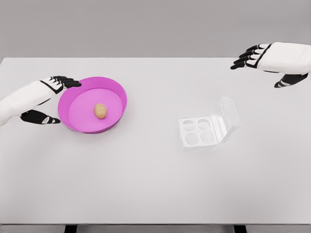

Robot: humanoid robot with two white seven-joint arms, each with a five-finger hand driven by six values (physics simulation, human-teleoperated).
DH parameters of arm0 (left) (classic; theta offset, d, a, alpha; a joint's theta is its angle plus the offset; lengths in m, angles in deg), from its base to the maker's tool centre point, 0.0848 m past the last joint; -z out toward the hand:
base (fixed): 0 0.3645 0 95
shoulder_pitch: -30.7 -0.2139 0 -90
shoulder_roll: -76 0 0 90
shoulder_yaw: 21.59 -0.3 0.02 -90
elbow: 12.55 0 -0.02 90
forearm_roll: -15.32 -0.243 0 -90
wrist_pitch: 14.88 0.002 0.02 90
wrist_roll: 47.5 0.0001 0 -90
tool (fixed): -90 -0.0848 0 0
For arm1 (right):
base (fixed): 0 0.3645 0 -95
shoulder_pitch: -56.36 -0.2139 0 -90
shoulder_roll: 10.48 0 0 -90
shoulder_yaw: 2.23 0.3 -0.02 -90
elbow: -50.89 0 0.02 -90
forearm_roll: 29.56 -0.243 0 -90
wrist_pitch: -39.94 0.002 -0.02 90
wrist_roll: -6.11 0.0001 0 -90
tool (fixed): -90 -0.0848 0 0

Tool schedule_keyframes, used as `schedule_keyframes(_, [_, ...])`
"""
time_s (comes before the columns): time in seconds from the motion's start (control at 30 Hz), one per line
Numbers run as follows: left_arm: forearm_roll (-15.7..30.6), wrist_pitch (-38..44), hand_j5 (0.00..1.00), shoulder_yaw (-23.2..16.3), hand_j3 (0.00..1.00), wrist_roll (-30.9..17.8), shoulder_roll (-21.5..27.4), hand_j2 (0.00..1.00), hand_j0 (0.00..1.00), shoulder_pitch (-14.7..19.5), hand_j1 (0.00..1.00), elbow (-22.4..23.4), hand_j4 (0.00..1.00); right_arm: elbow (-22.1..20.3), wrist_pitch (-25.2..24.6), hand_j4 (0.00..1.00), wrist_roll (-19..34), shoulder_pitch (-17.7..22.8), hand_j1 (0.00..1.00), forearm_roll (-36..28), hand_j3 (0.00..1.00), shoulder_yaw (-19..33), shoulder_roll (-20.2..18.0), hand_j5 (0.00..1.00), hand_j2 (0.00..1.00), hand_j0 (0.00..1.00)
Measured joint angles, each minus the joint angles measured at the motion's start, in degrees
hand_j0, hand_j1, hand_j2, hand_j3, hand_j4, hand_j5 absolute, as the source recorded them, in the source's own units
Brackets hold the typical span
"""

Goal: Pack egg into the box and close the box lid

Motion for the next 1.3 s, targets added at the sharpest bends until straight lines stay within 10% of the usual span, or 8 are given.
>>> schedule_keyframes(0.2, [-0.23, 0.01, 1.00, 0.10, 1.00, -0.03, -0.13, 1.00, 1.00, 0.88, 1.00, 0.19, 1.00, -2.81, 0.00, 1.00, 0.01, -0.53, 1.00, -1.74, 1.00, 0.95, -1.11, 1.00, 1.00, 1.00])
schedule_keyframes(0.43, [-5.07, 0.06, 1.00, -0.68, 1.00, -3.51, -0.46, 1.00, 1.00, 9.31, 1.00, 0.90, 1.00, -4.64, 0.00, 1.00, 0.02, 1.14, 1.00, -9.96, 1.00, 1.49, -8.01, 1.00, 1.00, 1.00])
schedule_keyframes(0.77, [-6.08, 0.06, 1.00, -16.81, 1.00, -9.16, -6.89, 1.00, 1.00, 28.82, 1.00, 14.83, 1.00, 6.79, 0.09, 1.00, 0.03, 20.39, 1.00, -13.31, 1.00, 5.35, -10.31, 1.00, 1.00, 1.00])
schedule_keyframes(0.97, [-7.90, -0.02, 1.00, -22.13, 1.00, -9.36, -11.97, 1.00, 1.00, 31.90, 1.00, 23.43, 1.00, 7.68, 0.02, 1.00, 0.02, 23.46, 1.00, -12.92, 1.00, 10.25, -7.68, 1.00, 1.00, 1.00])
schedule_keyframes(1.3, [-10.41, -0.03, 1.00, -23.40, 1.00, -9.39, -12.11, 1.00, 1.00, 31.90, 1.00, 24.47, 1.00, 6.10, -0.01, 1.00, 0.01, 25.49, 1.00, -11.86, 1.00, 11.17, -7.04, 1.00, 1.00, 1.00])
